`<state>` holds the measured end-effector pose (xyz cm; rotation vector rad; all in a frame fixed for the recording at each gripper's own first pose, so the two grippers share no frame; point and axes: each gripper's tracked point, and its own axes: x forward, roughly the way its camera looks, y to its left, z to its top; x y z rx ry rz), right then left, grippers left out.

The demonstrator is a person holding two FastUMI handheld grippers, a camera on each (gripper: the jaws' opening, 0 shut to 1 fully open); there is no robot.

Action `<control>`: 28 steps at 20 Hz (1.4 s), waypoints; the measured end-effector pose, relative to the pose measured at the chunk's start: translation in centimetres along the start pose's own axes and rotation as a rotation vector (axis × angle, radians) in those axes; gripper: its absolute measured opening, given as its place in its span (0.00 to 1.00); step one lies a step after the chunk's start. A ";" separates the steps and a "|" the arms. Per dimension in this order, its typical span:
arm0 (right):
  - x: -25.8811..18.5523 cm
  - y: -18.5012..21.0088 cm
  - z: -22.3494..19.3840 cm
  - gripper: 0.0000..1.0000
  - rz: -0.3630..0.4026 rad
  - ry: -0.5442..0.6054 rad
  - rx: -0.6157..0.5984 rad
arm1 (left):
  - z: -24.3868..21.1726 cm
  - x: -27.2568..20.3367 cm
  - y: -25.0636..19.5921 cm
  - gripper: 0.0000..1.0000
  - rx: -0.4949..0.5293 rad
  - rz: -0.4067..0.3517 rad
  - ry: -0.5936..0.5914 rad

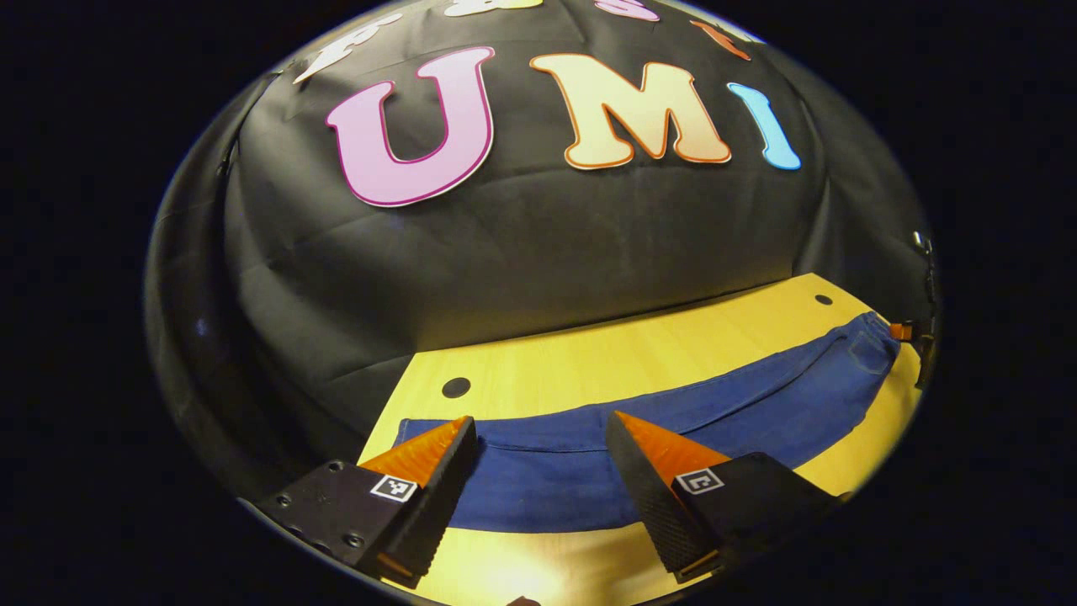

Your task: Grasp the waist and the cuffs of the jeans and fold them to make the two legs overlap; first hold the waist and fold one-third of the jeans toward the cuffs, then hold the cuffs and fold the remaining one-third in the same direction to finish folding.

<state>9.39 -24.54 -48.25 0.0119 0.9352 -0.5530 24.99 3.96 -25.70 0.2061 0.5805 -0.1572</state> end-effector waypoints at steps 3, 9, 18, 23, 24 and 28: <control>3.2 -0.2 -2.5 1.00 -0.039 0.098 0.082 | -0.2 -0.2 -2.2 0.95 0.010 -0.021 0.005; 3.4 -0.1 -2.1 0.32 0.102 0.145 0.322 | 0.1 0.1 -4.8 0.95 0.013 -0.054 0.034; 1.8 0.1 0.1 0.03 0.059 0.049 0.342 | 1.0 -0.3 -5.9 0.95 -0.030 -0.084 0.024; -5.7 3.4 7.3 0.03 0.190 -0.144 0.265 | 0.0 -0.7 -2.1 0.95 -0.079 -0.060 0.028; -8.4 4.1 8.8 0.03 0.215 -0.193 0.233 | 0.0 -0.7 -1.5 0.95 -0.082 -0.068 0.022; -16.9 6.6 9.6 0.03 0.325 -0.319 0.110 | -0.3 -1.1 1.4 0.95 -0.071 -0.092 0.003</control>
